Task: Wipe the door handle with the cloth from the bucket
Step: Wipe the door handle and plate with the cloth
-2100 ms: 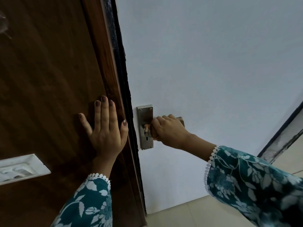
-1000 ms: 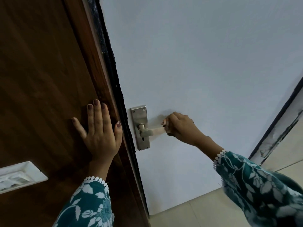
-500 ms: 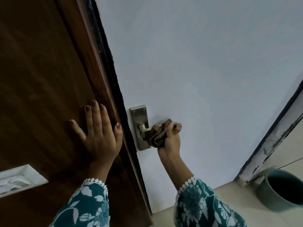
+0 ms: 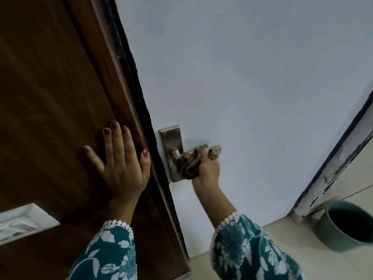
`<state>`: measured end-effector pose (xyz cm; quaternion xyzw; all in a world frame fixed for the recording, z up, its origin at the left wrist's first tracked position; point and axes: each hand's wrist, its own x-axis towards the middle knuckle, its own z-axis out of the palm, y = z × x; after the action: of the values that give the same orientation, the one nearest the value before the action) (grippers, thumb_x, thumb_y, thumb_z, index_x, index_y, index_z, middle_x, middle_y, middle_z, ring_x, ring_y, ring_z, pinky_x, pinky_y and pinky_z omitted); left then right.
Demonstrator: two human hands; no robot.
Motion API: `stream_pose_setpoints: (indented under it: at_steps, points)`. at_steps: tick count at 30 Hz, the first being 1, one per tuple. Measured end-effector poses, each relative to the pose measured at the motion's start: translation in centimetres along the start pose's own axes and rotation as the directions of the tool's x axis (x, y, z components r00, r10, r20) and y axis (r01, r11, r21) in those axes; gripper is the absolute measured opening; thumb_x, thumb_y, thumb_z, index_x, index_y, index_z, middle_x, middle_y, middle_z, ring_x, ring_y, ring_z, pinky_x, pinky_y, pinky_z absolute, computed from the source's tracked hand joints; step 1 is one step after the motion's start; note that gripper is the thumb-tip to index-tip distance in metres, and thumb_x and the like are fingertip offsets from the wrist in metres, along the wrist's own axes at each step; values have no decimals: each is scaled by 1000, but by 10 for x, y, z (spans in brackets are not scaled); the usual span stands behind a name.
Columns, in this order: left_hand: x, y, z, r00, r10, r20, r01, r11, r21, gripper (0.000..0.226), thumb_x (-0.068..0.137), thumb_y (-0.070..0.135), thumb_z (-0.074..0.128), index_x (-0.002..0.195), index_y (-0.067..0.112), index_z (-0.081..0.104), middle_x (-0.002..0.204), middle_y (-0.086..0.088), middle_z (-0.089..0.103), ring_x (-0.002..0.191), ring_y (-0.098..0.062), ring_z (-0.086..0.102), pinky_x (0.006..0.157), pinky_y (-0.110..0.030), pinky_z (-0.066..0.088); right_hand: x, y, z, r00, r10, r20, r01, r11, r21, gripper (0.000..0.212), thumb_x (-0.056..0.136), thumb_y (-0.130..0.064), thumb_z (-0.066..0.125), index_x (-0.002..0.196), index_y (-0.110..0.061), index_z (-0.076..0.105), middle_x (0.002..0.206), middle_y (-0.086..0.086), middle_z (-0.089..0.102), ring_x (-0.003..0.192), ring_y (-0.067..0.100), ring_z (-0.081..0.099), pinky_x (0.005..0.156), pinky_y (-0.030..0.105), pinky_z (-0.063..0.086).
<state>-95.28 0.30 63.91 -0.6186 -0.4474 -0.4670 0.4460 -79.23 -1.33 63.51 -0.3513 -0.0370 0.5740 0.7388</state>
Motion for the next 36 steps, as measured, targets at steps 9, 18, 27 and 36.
stream_pose_setpoints:
  at_steps: [9,18,27,36]
  points:
    - [0,0,2,1000,-2,-7,2,1000,11,58,98,30,32,148,4,19,153,-6,20,147,-21,9,114,-54,-2,27,-10,-16,991,-130,-15,131,989,71,14,100,-22,43,90,-13,46,81,8,55,62,25,59,77,49,54]
    - [0,4,2,1000,-16,-3,16,1000,13,58,98,29,33,148,4,19,149,-16,29,147,-21,10,114,-54,1,-13,68,13,992,-125,-1,121,965,-232,39,97,-26,47,130,-11,33,125,11,55,113,24,58,100,44,48]
    - [0,4,2,1000,-26,-11,26,999,18,58,98,29,34,147,3,21,153,-6,20,147,-21,10,115,-53,0,-3,57,-23,920,-296,256,385,573,-723,20,92,-20,57,104,-15,40,107,10,60,98,24,58,82,32,47]
    - [3,4,-3,998,-37,42,37,999,-4,58,99,29,34,148,4,18,152,-10,23,147,-21,9,115,-52,-3,27,-14,-53,916,-358,180,363,552,-750,18,93,-20,56,107,-11,48,102,2,58,94,19,56,80,27,41]
